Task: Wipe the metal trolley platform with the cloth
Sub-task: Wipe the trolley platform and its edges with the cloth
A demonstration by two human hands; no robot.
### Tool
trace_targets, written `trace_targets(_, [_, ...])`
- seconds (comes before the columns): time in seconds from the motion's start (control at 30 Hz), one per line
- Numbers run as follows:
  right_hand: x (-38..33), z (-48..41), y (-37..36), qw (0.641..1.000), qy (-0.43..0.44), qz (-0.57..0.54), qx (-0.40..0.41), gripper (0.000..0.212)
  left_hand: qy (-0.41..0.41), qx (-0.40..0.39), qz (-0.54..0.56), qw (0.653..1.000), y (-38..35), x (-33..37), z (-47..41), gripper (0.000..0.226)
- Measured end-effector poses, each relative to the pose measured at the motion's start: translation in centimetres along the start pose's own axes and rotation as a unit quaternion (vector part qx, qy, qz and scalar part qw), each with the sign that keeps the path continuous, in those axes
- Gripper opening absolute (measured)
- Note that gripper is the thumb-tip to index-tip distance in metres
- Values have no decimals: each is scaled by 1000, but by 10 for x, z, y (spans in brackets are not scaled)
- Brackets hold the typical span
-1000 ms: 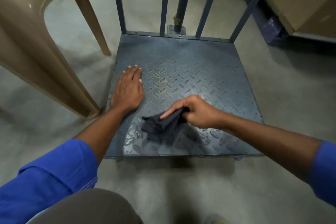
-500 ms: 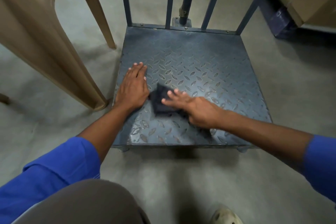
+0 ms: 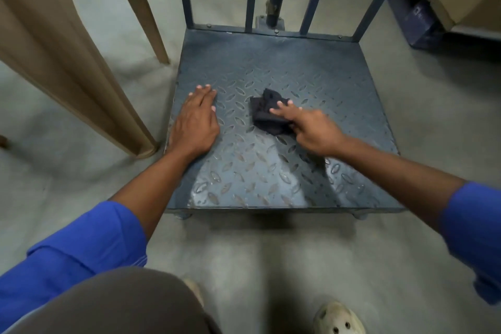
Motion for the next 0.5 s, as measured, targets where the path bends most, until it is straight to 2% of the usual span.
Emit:
trace_targets(0.07, [-10, 8, -25, 999, 33, 15, -13, 93, -3, -1, -5, 1000, 0, 0, 1, 48])
trace_targets(0.17, [-40, 29, -52, 987, 156, 21, -35, 98, -2, 1, -8, 1000, 0, 0, 1, 47])
trace_targets(0.23, [-61, 48, -72, 966, 244, 12, -79, 94, 3, -3, -5, 1000, 1, 0, 0, 48])
trace_targets(0.33, [-99, 78, -83, 905, 371, -51, -201, 70, 9, -8, 1, 1000, 3, 1, 1, 49])
trace_targets(0.37, [-107, 83, -76, 894, 379, -84, -222, 67, 10, -9, 3, 1000, 3, 0, 2, 49])
trace_targets(0.43, [-109, 78, -53, 906, 328, -164, -210, 59, 7, -9, 4, 1000, 3, -1, 2, 49])
trace_targets(0.5, [-88, 61, -15, 931, 235, -257, -106, 52, 4, -9, 5, 1000, 3, -1, 1, 49])
Point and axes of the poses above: each hand's wrist, its own z-axis away from the middle knuckle, its own y-axis out of the back of the hand, x = y × z, the point moved 3 cm from there along -z, towards the middle knuckle, and after that the axes turned 15 degrees about -x, right-handed, at the moved point
